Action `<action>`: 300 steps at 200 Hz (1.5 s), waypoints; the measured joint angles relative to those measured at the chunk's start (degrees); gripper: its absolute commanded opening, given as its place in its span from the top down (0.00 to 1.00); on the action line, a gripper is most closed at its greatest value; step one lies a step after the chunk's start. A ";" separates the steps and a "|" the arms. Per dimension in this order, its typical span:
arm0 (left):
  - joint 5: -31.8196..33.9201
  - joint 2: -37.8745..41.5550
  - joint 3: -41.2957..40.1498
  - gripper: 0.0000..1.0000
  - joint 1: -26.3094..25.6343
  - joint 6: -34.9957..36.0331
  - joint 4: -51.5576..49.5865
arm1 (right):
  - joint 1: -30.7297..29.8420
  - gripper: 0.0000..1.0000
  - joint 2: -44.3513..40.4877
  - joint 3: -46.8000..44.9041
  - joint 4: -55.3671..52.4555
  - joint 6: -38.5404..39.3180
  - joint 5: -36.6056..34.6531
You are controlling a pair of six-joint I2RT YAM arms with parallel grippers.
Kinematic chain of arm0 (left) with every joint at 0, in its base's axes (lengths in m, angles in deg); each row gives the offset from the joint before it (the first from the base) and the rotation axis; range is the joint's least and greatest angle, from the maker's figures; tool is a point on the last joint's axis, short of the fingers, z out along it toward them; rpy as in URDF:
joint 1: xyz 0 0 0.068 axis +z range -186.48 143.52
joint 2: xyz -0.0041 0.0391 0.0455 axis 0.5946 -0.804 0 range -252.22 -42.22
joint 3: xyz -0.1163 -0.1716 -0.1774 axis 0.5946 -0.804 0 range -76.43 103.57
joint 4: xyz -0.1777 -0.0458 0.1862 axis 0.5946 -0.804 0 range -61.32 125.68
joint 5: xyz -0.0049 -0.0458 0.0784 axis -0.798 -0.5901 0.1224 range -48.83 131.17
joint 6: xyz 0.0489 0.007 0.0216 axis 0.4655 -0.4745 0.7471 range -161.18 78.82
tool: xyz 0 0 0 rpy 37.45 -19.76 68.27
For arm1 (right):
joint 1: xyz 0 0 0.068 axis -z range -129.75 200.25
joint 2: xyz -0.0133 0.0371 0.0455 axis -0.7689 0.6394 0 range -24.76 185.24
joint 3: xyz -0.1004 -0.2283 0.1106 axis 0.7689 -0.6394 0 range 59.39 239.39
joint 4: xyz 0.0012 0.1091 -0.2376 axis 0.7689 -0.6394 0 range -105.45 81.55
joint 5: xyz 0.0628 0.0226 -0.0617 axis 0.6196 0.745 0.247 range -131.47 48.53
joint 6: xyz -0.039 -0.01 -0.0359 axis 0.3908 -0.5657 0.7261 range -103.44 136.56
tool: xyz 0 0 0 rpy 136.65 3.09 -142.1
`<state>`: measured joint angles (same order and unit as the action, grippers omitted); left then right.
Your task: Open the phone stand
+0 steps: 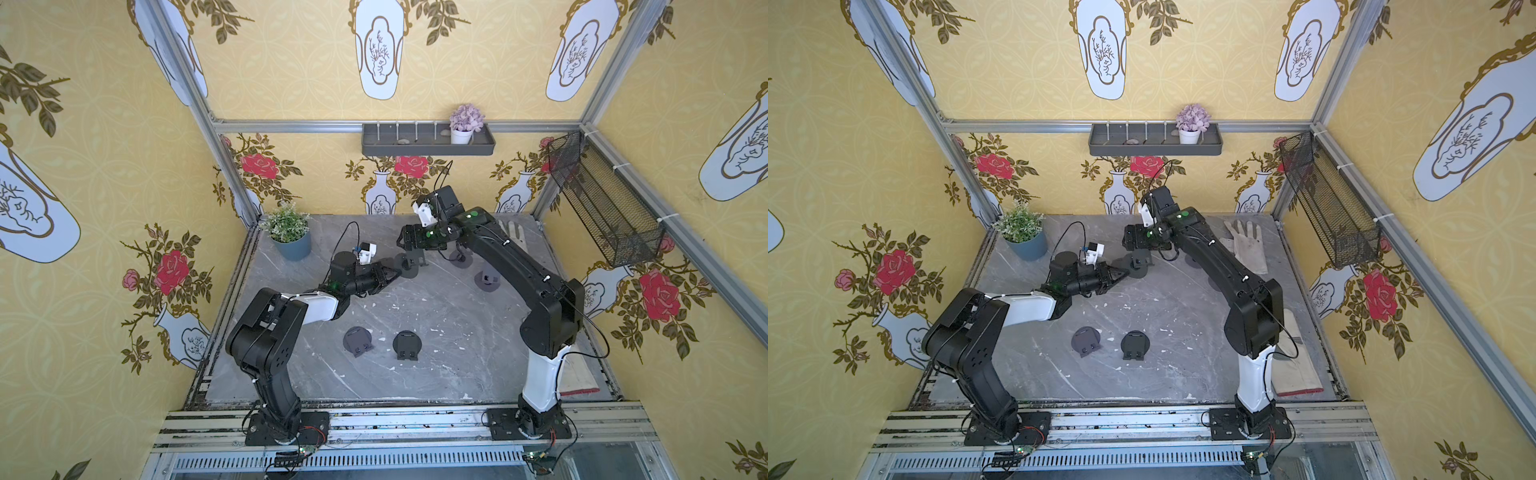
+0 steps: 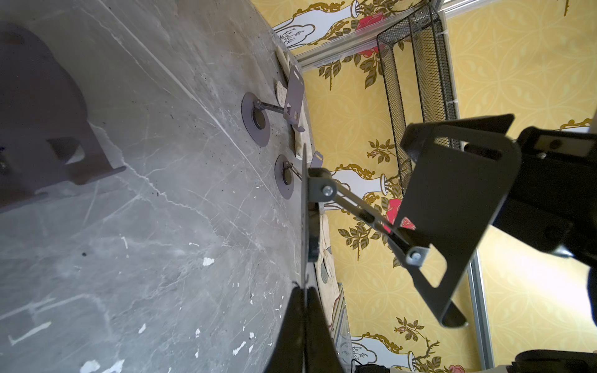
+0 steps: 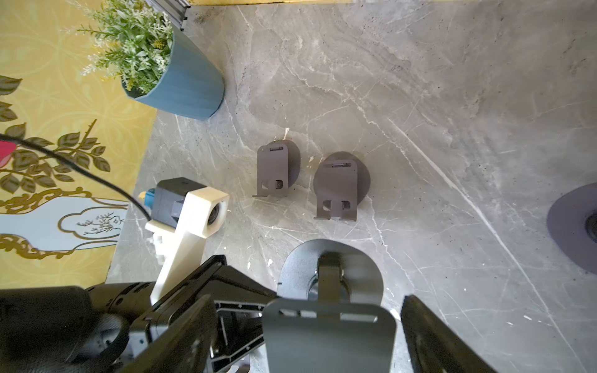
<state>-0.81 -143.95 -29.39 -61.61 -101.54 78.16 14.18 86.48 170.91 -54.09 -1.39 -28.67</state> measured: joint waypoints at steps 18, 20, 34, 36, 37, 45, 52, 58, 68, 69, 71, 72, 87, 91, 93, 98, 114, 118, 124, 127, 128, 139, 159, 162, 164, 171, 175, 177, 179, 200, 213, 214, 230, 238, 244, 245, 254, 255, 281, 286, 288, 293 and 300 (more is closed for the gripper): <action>-0.02 0.00 0.00 1.00 0.00 0.00 0.00 | -0.52 0.16 1.33 1.75 -1.07 0.31 -0.24; 0.00 0.00 0.00 1.00 0.00 0.00 0.00 | -0.61 0.17 1.46 1.84 -1.11 0.42 -0.44; -0.02 0.00 0.00 1.00 0.00 0.00 -0.02 | -1.11 0.24 1.79 1.97 -1.62 1.25 -1.55; -0.02 0.00 0.00 1.00 0.00 0.00 -0.02 | -1.14 0.25 1.79 1.99 -1.75 1.29 -1.55; -0.02 0.00 0.00 1.00 0.00 0.00 -0.04 | -1.16 0.25 1.79 1.99 -1.79 1.29 -1.55; -0.04 0.00 0.00 1.00 0.00 0.02 -0.11 | -1.36 0.28 1.81 2.03 -2.32 1.33 -2.19; -0.04 0.02 0.00 1.00 0.00 0.02 -0.11 | -1.38 0.32 1.88 2.08 -2.45 1.44 -2.64; -0.04 0.02 0.00 1.00 0.00 0.02 -0.11 | -1.42 0.35 1.90 2.10 -2.43 1.51 -2.89; -0.04 0.02 0.00 1.00 0.00 0.02 -0.11 | -1.44 0.39 1.95 2.10 -2.54 1.51 -3.52; -0.04 0.02 0.00 1.00 0.00 0.02 -0.11 | -1.44 0.39 1.95 2.10 -2.56 1.51 -3.61; -0.04 0.02 0.00 1.00 0.00 0.02 -0.11 | -1.46 0.40 1.95 2.10 -2.58 1.53 -3.87; -0.04 0.02 0.00 1.00 0.00 0.02 -0.11 | -1.46 0.40 1.95 2.10 -2.60 1.51 -3.93; -0.09 0.02 0.00 1.00 0.00 0.02 -0.11 | -1.66 0.40 1.95 2.19 -2.69 1.57 -4.81; -0.09 0.02 0.00 1.00 0.00 0.02 -0.09 | -1.73 0.41 1.95 2.25 -2.71 1.60 -5.07; -0.09 0.02 0.00 1.00 0.00 0.02 -0.09 | -1.77 0.41 1.95 2.29 -2.78 1.60 -5.25; -0.11 0.00 0.02 1.00 0.00 0.00 -0.09 | -1.79 0.41 1.95 2.34 -2.82 1.57 -5.46; -0.28 0.00 0.07 1.00 0.00 0.00 -0.07 | -1.99 0.41 1.77 2.51 -3.37 1.57 -6.27; -0.28 0.00 0.07 1.00 0.00 0.00 -0.04 | -2.12 0.41 1.62 2.51 -3.58 1.55 -6.75; -0.42 0.00 0.07 1.00 0.00 -0.02 0.07 | -2.34 0.41 1.29 2.47 -3.76 1.55 -7.37; -0.48 0.00 0.07 1.00 0.00 -0.02 0.13 | -2.49 0.41 1.09 2.36 -3.82 1.55 -7.72; -0.48 0.00 0.07 1.00 -0.02 -0.04 0.15 | -2.51 0.41 1.01 2.34 -3.82 1.57 -7.82; -0.90 0.00 0.04 1.00 -0.02 -0.07 0.83 | -3.04 0.41 -0.22 1.42 -3.78 1.60 -9.29; -1.36 -0.37 -0.31 1.00 -0.04 -0.83 3.23 | -4.26 0.41 -3.13 -1.40 -3.23 1.62 -12.11; -1.49 -0.48 -0.37 1.00 -0.07 -1.05 3.65 | -4.42 0.41 -3.65 -1.92 -3.08 1.57 -12.55; -1.57 -0.55 -0.44 1.00 -0.07 -1.18 3.96 | -4.50 0.42 -3.89 -2.25 -2.95 1.53 -12.76; -1.95 -0.87 -0.63 1.00 -0.09 -1.60 5.14 | -4.85 0.42 -5.01 -3.52 -2.40 1.49 -13.55; -2.14 -1.05 -0.81 1.00 -0.11 -1.88 5.81 | -5.01 0.41 -5.60 -4.22 -2.10 1.44 -13.99; -2.21 -1.14 -0.85 1.00 -0.11 -2.01 6.12 | -5.11 0.42 -5.86 -4.55 -1.92 1.44 -14.16; -2.32 -1.22 -0.96 1.00 -0.11 -2.16 6.51 | -5.20 0.42 -6.19 -4.98 -1.75 1.44 -14.36; -3.63 -2.21 -1.66 1.00 -0.11 -3.67 10.45 | -6.36 0.42 -9.22 -8.46 -0.20 1.07 -16.55; -4.35 -2.75 -1.97 1.00 -0.11 -4.61 12.83 | -6.91 0.42 -11.04 -10.56 0.92 0.74 -17.73; -4.42 -2.82 -1.97 1.00 -0.13 -4.68 13.05 | -6.97 0.42 -11.26 -10.78 1.07 0.63 -17.86; -5.03 -3.34 -1.99 1.00 -0.13 -5.44 15.15 | -7.56 0.42 -12.92 -12.55 2.27 0.07 -19.32; -5.27 -3.50 -1.99 1.00 -0.13 -5.66 15.87 | -7.89 0.42 -13.64 -13.29 2.69 -0.11 -20.00; -5.49 -3.61 -1.99 1.00 -0.13 -5.81 16.41 | -8.15 0.42 -14.23 -13.86 2.97 -0.22 -20.55; -5.51 -3.61 -1.99 1.00 -0.13 -5.81 16.48 | -8.17 0.42 -14.29 -13.92 2.99 -0.22 -20.61; -5.86 -3.85 -1.97 1.00 -0.13 -6.03 17.38 | -8.46 0.42 -15.17 -14.71 3.54 -0.31 -21.14; -5.88 -3.87 -1.97 1.00 -0.13 -6.05 17.44 | -8.48 0.42 -15.23 -14.78 3.56 -0.31 -21.18; -6.49 -4.35 -1.86 1.00 -0.13 -6.67 19.47 | -9.31 0.44 -17.20 -16.70 4.83 -0.68 -22.93; -6.69 -4.50 -1.86 1.00 -0.13 -6.73 19.89 | -9.62 0.44 -17.62 -17.14 5.14 -0.68 -23.43; -6.73 -4.52 -1.86 1.00 -0.13 -6.78 20.02 | -9.75 0.44 -17.84 -17.35 5.25 -0.70 -23.69; -6.91 -4.57 -1.86 1.00 -0.13 -6.99 20.20 | -10.03 0.44 -18.25 -17.77 5.40 -0.72 -24.06; -7.13 -4.59 -1.86 1.00 -0.13 -7.13 20.55 | -10.40 0.44 -18.91 -18.43 5.60 -0.85 -24.63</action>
<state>-7.93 -148.54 -31.24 -61.74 -108.67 98.70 3.77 67.58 152.49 -48.50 -2.25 -53.30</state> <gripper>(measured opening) 0.049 0.597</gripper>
